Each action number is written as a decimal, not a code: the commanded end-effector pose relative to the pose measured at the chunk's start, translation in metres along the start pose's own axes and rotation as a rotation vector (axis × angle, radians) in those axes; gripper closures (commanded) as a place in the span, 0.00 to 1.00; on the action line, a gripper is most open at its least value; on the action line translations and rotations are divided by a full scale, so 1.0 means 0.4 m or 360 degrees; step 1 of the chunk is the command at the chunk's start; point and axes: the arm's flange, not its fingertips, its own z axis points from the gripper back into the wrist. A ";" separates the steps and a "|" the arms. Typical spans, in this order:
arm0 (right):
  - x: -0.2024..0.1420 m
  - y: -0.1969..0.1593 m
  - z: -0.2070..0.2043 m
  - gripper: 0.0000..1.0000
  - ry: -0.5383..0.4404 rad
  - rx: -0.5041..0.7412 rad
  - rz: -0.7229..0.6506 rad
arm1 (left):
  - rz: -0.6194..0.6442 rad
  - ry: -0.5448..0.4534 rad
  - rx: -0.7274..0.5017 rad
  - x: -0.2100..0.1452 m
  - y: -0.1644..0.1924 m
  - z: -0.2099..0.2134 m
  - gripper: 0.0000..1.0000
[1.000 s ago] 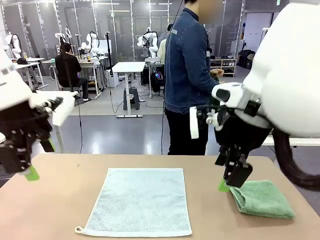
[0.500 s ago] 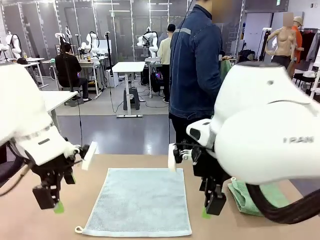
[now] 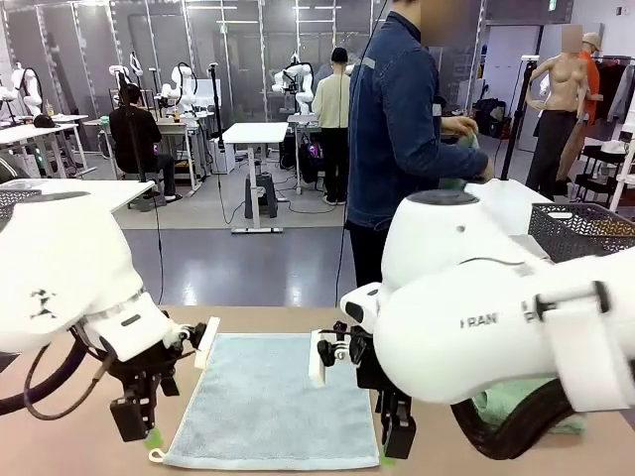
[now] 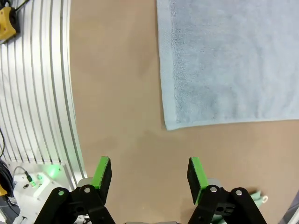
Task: Fold the towels and place them in the basket.
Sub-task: When a person lays out a Towel with hook on the table, fold it in half twice.
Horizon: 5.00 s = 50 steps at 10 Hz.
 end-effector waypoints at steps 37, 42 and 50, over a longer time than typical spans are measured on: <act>0.047 -0.139 -0.228 1.00 0.0119 0.0000 -0.0010 | 0.0087 0.0166 -0.0111 0.011 0.051 -0.175 1.00; 0.059 -0.089 -0.039 1.00 -0.0022 0.0012 -0.0024 | 0.0059 0.0112 -0.0160 0.035 -0.010 0.022 1.00; 0.101 -0.282 0.073 1.00 -0.0026 0.0048 -0.0086 | 0.0046 0.0148 -0.0070 0.095 0.192 0.150 1.00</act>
